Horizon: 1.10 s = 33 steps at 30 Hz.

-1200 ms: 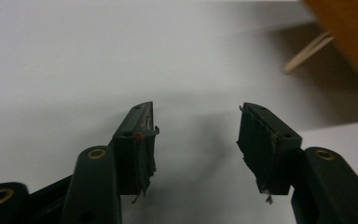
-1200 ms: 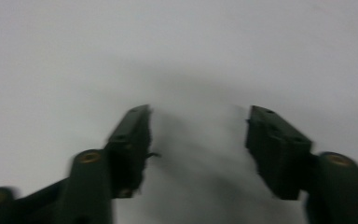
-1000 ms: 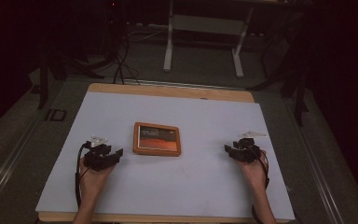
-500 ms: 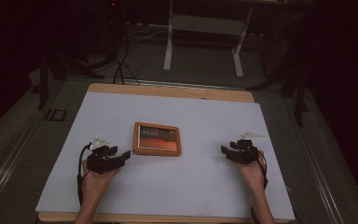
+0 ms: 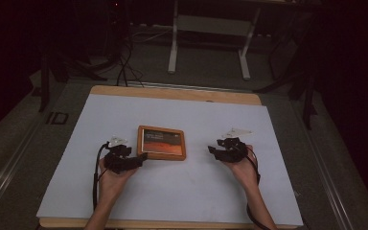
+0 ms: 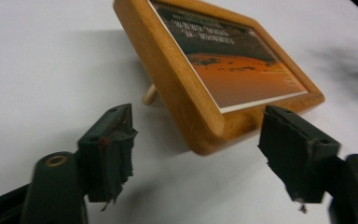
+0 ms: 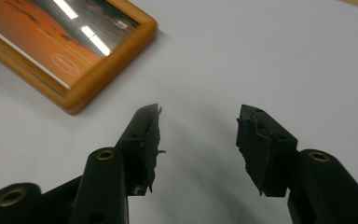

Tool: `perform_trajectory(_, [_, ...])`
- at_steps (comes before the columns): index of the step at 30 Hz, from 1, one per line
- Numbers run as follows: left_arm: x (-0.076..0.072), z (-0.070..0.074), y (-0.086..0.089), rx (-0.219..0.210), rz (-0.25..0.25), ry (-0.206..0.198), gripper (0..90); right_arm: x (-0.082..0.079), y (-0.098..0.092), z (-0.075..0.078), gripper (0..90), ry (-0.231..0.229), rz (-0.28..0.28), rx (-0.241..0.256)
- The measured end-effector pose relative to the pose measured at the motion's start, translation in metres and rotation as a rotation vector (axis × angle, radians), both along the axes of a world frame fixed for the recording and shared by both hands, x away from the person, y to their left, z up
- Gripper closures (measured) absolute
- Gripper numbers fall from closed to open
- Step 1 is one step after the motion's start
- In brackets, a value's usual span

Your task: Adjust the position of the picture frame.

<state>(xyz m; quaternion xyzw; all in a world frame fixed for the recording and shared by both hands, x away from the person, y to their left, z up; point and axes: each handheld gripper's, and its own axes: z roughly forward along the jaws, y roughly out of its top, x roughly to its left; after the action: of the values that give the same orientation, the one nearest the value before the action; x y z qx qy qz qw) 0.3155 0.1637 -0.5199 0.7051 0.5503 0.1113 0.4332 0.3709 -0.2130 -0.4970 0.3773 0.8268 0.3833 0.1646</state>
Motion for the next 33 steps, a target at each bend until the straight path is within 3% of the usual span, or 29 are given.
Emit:
perform_trajectory(4, [0.008, -0.005, -0.001, -0.08, -0.016, 0.04, 23.0, 0.0, 0.009, 0.001, 47.5, -0.009, 0.02, -0.01])
perform_trajectory(8, [0.015, -0.008, 0.002, -0.193, -0.025, 0.066, 29.4, 0.001, 0.011, 0.001, 47.3, -0.007, 0.023, -0.012])
perform_trajectory(12, [0.022, -0.012, 0.003, -0.247, -0.03, 0.087, 33.2, 0.001, 0.011, 0.002, 46.9, -0.01, 0.023, -0.013])
perform_trajectory(16, [0.03, -0.008, -0.001, -0.2, -0.034, 0.124, 32.5, 0.001, 0.011, 0.002, 46.7, -0.012, 0.025, -0.014])
perform_trajectory(18, [0.033, -0.006, 0.0, -0.186, -0.024, 0.139, 37.0, 0.001, 0.011, 0.003, 46.5, -0.013, 0.026, -0.013])
perform_trajectory(22, [0.034, -0.004, 0.001, -0.204, -0.014, 0.167, 39.5, 0.001, 0.012, 0.002, 46.4, -0.011, 0.029, -0.015])
perform_trajectory(27, [0.03, 0.007, 0.002, -0.228, -0.036, 0.116, 47.3, 0.001, 0.018, 0.003, 46.1, -0.017, 0.047, -0.02])
perform_trajectory(33, [0.025, 0.035, -0.013, -0.141, -0.093, 0.009, 55.2, 0.0, 0.028, 0.012, 45.5, -0.047, 0.094, -0.029])
